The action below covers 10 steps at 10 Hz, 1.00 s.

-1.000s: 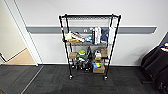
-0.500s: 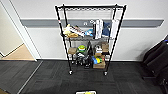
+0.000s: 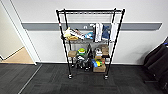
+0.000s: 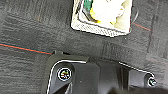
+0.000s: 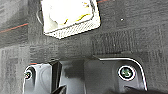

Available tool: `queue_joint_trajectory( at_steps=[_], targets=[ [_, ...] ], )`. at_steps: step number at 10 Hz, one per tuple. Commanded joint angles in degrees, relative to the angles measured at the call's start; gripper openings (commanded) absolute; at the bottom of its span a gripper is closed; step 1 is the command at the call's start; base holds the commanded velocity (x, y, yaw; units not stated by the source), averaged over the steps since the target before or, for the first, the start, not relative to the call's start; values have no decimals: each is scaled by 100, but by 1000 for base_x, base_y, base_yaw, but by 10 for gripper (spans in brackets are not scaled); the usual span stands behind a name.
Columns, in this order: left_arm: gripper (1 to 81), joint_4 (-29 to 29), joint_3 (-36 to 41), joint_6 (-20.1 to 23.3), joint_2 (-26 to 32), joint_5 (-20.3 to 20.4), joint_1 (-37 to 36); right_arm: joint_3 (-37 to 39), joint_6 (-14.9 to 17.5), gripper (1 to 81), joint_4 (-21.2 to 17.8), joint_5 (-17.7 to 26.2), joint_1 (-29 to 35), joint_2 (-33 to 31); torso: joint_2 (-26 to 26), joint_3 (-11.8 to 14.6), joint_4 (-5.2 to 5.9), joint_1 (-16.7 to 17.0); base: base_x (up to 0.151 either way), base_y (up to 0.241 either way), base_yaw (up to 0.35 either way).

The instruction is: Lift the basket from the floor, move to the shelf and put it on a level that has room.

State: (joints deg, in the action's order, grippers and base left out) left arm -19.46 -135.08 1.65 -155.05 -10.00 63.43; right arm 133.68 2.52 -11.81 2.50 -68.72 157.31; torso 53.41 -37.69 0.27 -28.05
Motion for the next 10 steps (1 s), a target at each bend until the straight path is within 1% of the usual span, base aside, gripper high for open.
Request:
queue_joint_trajectory(
  at_steps=[1,2,3,4,5,7,9,10],
  targets=[
    [811,-93,-578,20,-130,-888,-906,139,-32,811,-146,768,845,-127,555,0,0,-360,0,0,0],
    [811,-85,-756,20,-237,-1057,-1020,157,-68,811,-155,866,995,-118,750,-163,0,-483,0,0,0],
    [811,-76,-844,20,-308,-1127,-1099,148,-103,811,-155,875,1100,-118,933,-535,0,-598,0,0,0],
    [811,-76,-844,20,-316,-1136,-1143,157,-103,811,-198,875,1171,-101,1113,-595,0,-706,0,0,0],
    [811,-85,-844,20,-308,-1145,-1179,157,-103,811,-199,884,1206,-92,1259,-715,0,-796,0,0,0],
    [811,-93,-844,20,-290,-1268,-1302,166,-103,811,-234,884,1311,-109,1615,-1052,0,-1025,0,0,0],
    [811,-102,-818,20,-290,-1381,-1433,201,-103,811,-269,1086,1461,-100,2006,-1421,0,-1276,0,0,0],
    [811,-102,-809,20,-299,-1435,-1504,201,-103,811,-277,1086,1532,-100,2205,-1607,0,-1403,0,0,0]
  ],
)
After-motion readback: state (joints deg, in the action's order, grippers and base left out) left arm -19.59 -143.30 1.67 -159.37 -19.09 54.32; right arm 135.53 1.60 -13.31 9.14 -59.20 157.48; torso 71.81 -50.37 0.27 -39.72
